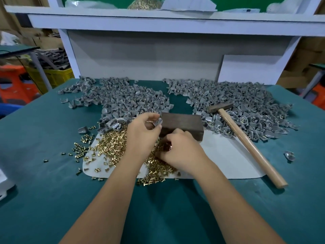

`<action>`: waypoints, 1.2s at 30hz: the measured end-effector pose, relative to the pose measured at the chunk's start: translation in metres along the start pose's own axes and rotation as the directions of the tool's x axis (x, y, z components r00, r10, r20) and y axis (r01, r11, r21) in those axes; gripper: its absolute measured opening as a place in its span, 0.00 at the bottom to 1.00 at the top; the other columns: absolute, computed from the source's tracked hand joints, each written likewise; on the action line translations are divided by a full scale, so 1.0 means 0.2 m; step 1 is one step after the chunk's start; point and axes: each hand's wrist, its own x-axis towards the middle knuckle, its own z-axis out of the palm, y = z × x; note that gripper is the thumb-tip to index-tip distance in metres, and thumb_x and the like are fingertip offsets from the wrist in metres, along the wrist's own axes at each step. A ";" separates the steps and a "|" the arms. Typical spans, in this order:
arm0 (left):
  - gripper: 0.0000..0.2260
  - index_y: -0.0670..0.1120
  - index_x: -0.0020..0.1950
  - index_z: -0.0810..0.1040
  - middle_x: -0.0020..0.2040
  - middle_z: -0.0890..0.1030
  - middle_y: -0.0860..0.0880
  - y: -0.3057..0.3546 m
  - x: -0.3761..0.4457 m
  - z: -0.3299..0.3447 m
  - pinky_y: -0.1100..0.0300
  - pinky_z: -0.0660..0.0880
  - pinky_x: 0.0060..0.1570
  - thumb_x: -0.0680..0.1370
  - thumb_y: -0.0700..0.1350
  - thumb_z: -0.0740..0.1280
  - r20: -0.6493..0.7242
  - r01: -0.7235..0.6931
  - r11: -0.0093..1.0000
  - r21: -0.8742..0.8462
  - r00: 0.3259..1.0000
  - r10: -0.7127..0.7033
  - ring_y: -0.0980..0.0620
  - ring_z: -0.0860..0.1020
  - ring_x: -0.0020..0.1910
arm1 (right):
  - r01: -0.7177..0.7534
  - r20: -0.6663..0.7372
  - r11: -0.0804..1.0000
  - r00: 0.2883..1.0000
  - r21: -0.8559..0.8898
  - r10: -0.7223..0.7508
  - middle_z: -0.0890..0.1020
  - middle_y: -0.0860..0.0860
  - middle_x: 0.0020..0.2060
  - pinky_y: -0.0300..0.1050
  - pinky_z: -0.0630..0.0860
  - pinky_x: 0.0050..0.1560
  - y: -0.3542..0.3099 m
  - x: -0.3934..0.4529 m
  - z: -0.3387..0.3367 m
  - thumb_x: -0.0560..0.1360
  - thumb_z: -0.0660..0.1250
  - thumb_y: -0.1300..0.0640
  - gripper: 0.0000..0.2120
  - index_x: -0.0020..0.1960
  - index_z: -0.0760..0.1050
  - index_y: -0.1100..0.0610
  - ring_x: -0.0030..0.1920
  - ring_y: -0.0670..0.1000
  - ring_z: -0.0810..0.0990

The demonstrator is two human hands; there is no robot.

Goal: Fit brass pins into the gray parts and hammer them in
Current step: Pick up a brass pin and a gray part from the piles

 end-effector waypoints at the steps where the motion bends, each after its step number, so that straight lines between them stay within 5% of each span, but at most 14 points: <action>1: 0.11 0.50 0.54 0.81 0.44 0.81 0.61 0.00 0.01 0.01 0.76 0.73 0.39 0.75 0.38 0.72 0.008 -0.003 1.000 -0.004 1.000 0.003 0.69 0.78 0.39 | 0.033 -0.042 0.999 0.999 0.012 -0.032 0.74 0.49 0.48 0.51 0.75 0.49 0.00 -0.01 0.01 0.70 0.69 0.46 0.13 0.50 0.79 0.52 0.53 0.52 0.71; 5: 0.12 0.49 0.57 0.82 0.48 0.82 0.60 -0.02 0.02 0.02 0.66 0.77 0.51 0.75 0.39 0.73 0.055 -0.008 1.000 -0.010 0.998 0.009 0.62 0.81 0.48 | 0.095 -0.112 0.983 0.991 0.157 -0.077 0.77 0.47 0.44 0.50 0.75 0.47 0.01 -0.04 0.03 0.72 0.70 0.55 0.01 0.43 0.80 0.51 0.48 0.50 0.75; 13: 0.15 0.52 0.56 0.80 0.48 0.82 0.56 -0.02 0.02 0.03 0.56 0.80 0.53 0.74 0.35 0.73 0.080 0.022 0.997 -0.067 0.997 -0.017 0.54 0.82 0.48 | 0.097 -0.195 0.939 0.980 0.329 -0.033 0.80 0.44 0.40 0.48 0.76 0.44 0.02 -0.05 0.06 0.71 0.70 0.59 0.06 0.40 0.79 0.48 0.42 0.48 0.76; 19: 0.14 0.54 0.56 0.79 0.46 0.79 0.59 -0.01 0.02 0.05 0.72 0.75 0.37 0.75 0.39 0.74 0.054 -0.030 0.999 -0.015 0.998 0.031 0.67 0.78 0.39 | 0.138 -0.415 0.828 0.901 0.543 0.123 0.80 0.43 0.38 0.38 0.76 0.41 0.06 -0.02 0.06 0.70 0.72 0.63 0.09 0.42 0.79 0.49 0.39 0.41 0.78; 24: 0.11 0.53 0.55 0.80 0.45 0.79 0.61 0.05 0.10 0.15 0.57 0.79 0.52 0.74 0.43 0.74 0.050 -0.021 0.994 0.103 0.999 0.016 0.61 0.79 0.47 | 0.117 -0.483 0.797 0.844 0.593 0.235 0.79 0.43 0.45 0.31 0.75 0.42 0.11 -0.01 0.04 0.72 0.71 0.63 0.17 0.43 0.72 0.41 0.42 0.37 0.79; 29: 0.14 0.50 0.56 0.82 0.45 0.82 0.55 0.03 0.13 0.19 0.48 0.75 0.57 0.73 0.52 0.75 0.065 -0.022 0.977 0.213 0.998 0.008 0.48 0.78 0.54 | 0.123 -0.517 0.774 0.806 0.622 0.287 0.78 0.46 0.43 0.36 0.78 0.47 0.15 0.01 0.03 0.70 0.74 0.62 0.07 0.41 0.79 0.52 0.41 0.39 0.80; 32: 0.16 0.51 0.59 0.81 0.46 0.82 0.57 0.03 0.12 0.16 0.47 0.76 0.58 0.75 0.57 0.71 0.079 -0.044 0.973 0.227 0.996 0.026 0.49 0.78 0.56 | 0.132 -0.558 0.804 0.783 0.580 0.274 0.78 0.43 0.40 0.36 0.76 0.43 0.15 0.01 0.02 0.70 0.75 0.58 0.06 0.38 0.80 0.50 0.40 0.40 0.78; 36: 0.13 0.51 0.64 0.78 0.51 0.79 0.60 0.03 0.13 0.10 0.60 0.79 0.47 0.80 0.47 0.66 0.054 0.074 0.995 0.066 0.996 -0.078 0.60 0.78 0.51 | 0.051 -0.566 0.776 0.714 0.628 0.411 0.79 0.42 0.37 0.38 0.73 0.39 0.15 0.05 -0.03 0.73 0.71 0.54 0.07 0.37 0.77 0.46 0.39 0.40 0.77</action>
